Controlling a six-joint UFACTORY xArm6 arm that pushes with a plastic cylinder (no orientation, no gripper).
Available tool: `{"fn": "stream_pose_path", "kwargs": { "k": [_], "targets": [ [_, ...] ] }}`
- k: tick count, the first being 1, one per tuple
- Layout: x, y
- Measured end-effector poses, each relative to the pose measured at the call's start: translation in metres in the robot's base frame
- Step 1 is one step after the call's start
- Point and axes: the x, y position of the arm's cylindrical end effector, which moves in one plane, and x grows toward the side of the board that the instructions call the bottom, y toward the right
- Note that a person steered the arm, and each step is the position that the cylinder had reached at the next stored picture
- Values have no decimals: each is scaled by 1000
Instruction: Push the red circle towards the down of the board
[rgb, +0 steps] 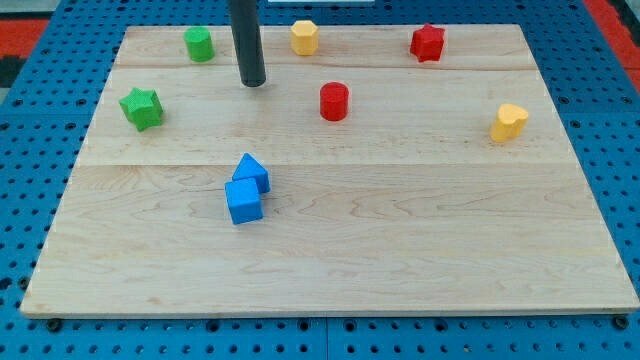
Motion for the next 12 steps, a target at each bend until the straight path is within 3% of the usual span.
{"fn": "stream_pose_path", "kwargs": {
  "k": [9, 10, 11, 12],
  "targets": [
    [-10, 37],
    [11, 83],
    [57, 142],
    [124, 154]
  ]
}}
